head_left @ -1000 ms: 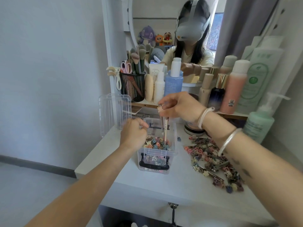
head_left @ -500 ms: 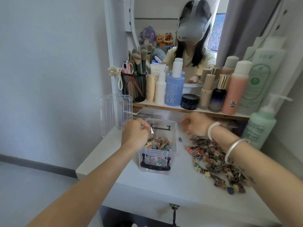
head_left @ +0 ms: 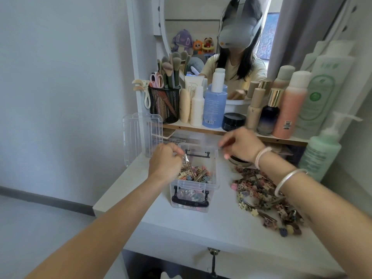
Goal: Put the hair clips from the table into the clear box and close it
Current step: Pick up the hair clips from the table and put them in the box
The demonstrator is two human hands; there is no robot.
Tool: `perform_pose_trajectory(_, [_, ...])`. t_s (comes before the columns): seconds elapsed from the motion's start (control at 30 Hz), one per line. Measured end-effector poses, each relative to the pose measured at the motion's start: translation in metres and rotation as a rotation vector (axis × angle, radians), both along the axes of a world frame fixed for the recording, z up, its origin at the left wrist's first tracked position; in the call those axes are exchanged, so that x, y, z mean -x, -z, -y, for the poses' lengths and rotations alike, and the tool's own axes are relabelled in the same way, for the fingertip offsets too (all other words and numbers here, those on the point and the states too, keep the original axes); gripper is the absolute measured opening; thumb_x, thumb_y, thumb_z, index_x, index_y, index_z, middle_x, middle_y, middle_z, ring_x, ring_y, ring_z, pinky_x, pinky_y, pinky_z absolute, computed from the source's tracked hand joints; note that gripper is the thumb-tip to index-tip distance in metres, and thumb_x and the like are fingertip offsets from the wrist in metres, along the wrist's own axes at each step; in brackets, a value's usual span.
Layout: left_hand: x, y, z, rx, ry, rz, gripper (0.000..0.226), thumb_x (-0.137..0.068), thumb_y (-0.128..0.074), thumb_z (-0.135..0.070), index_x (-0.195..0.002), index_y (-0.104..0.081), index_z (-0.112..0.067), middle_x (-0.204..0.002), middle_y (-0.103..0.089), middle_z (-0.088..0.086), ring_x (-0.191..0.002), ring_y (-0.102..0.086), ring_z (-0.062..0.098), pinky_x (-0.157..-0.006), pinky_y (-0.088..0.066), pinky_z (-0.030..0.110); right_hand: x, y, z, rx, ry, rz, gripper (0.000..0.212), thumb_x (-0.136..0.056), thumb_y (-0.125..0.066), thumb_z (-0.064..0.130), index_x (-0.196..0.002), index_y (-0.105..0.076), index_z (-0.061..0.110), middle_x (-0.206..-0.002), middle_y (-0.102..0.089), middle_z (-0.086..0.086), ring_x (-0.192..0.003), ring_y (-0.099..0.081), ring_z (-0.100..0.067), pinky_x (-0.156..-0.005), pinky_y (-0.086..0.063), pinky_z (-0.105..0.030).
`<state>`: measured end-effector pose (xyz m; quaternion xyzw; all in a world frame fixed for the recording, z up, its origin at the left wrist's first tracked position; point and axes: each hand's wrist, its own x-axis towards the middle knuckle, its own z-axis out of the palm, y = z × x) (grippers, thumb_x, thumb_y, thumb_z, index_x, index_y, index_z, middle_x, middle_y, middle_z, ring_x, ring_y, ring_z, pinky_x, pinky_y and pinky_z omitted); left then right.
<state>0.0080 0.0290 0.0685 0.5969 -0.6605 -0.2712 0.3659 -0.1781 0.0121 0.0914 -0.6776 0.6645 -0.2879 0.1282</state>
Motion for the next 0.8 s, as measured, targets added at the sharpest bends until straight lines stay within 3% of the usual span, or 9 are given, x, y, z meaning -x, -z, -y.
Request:
perform_pose_trajectory(0.07, [0.001,0.000,0.000,-0.001,-0.001,-0.003,0.020,-0.089,-0.046,-0.005,-0.082,-0.056,-0.020,-0.130,-0.052,0.009,-0.110,-0.056,0.031,-0.098,-0.044,0.042,-0.006,-0.021,-0.005,0.023,-0.086,0.433,0.024,-0.073,-0.064,-0.014,-0.096,-0.067,-0.006,-0.067,-0.060,-0.003,-0.049,-0.058,0.001,-0.058,-0.051,-0.013])
perform_pose_trajectory(0.13, [0.003,0.001,-0.001,-0.003,0.000,0.001,0.020,-0.089,-0.045,-0.005,-0.083,-0.058,-0.020,-0.129,-0.053,0.008,-0.110,-0.055,0.029,-0.096,-0.044,0.038,-0.017,-0.028,-0.011,-0.057,-0.199,0.559,0.028,-0.074,-0.062,-0.017,-0.101,-0.064,-0.010,-0.064,-0.062,-0.003,-0.042,-0.059,0.002,-0.052,-0.053,-0.008])
perform_pose_trajectory(0.23, [0.006,0.001,-0.001,-0.001,-0.001,0.013,0.020,-0.089,-0.046,-0.006,-0.086,-0.060,-0.019,-0.128,-0.053,0.008,-0.114,-0.052,0.025,-0.095,-0.041,0.035,-0.033,-0.025,-0.018,-0.213,-0.290,0.390,0.027,-0.081,-0.061,-0.005,-0.108,-0.065,-0.004,-0.079,-0.067,-0.001,-0.056,-0.063,0.000,-0.057,-0.052,-0.007])
perform_pose_trajectory(0.33, [0.007,0.001,-0.001,0.000,-0.003,0.021,0.022,-0.089,-0.045,-0.006,-0.094,-0.064,-0.015,-0.128,-0.052,0.009,-0.110,-0.054,0.028,-0.093,-0.042,0.035,-0.024,-0.025,-0.012,-0.156,-0.215,0.330,0.023,-0.086,-0.057,0.000,-0.107,-0.066,0.005,-0.098,-0.062,-0.004,-0.089,-0.058,-0.012,-0.073,-0.050,-0.015])
perform_pose_trajectory(0.4, [0.008,0.002,0.001,-0.002,0.006,0.032,0.025,-0.089,-0.044,-0.006,-0.099,-0.065,-0.014,-0.128,-0.052,0.010,-0.106,-0.057,0.034,-0.089,-0.045,0.037,-0.017,-0.022,-0.012,-0.133,-0.190,0.251,0.025,-0.088,-0.051,-0.002,-0.105,-0.067,0.008,-0.100,-0.063,-0.003,-0.097,-0.057,-0.016,-0.082,-0.050,-0.024])
perform_pose_trajectory(0.47, [0.010,0.003,0.003,-0.009,0.017,0.043,0.028,-0.090,-0.044,-0.007,-0.106,-0.065,-0.014,-0.129,-0.052,0.012,-0.106,-0.058,0.038,-0.089,-0.045,0.038,-0.022,-0.015,-0.017,-0.124,-0.250,0.015,0.034,-0.090,-0.045,-0.002,-0.111,-0.067,0.014,-0.112,-0.065,-0.001,-0.105,-0.057,-0.015,-0.097,-0.047,-0.029])
perform_pose_trajectory(0.57, [0.012,0.004,0.006,-0.007,0.034,0.048,0.031,-0.091,-0.044,-0.009,-0.116,-0.063,-0.013,-0.134,-0.049,0.011,-0.121,-0.050,0.029,-0.102,-0.037,0.034,-0.043,-0.003,-0.022,-0.193,-0.411,-0.338,0.055,-0.087,-0.034,-0.006,-0.127,-0.055,0.027,-0.141,-0.048,0.002,-0.119,-0.050,-0.013,-0.106,-0.033,-0.025])
perform_pose_trajectory(0.7, [0.011,0.004,0.006,-0.001,0.043,0.055,0.033,-0.091,-0.043,-0.008,-0.119,-0.062,-0.012,-0.135,-0.047,0.011,-0.124,-0.046,0.027,-0.105,-0.033,0.031,-0.053,0.001,-0.015,-0.287,-0.325,-0.738,0.053,-0.085,-0.034,-0.003,-0.126,-0.056,0.023,-0.138,-0.051,-0.004,-0.133,-0.038,-0.025,-0.114,0.001,-0.054])
perform_pose_trajectory(0.8, [0.012,0.005,0.005,0.003,0.032,0.058,0.033,-0.091,-0.043,-0.007,-0.118,-0.062,-0.013,-0.135,-0.046,0.011,-0.122,-0.047,0.028,-0.103,-0.035,0.031,-0.044,-0.003,-0.016,-0.361,-0.315,-0.645,0.048,-0.087,-0.034,-0.001,-0.119,-0.061,0.022,-0.135,-0.055,-0.001,-0.131,-0.041,-0.023,-0.117,-0.004,-0.052])
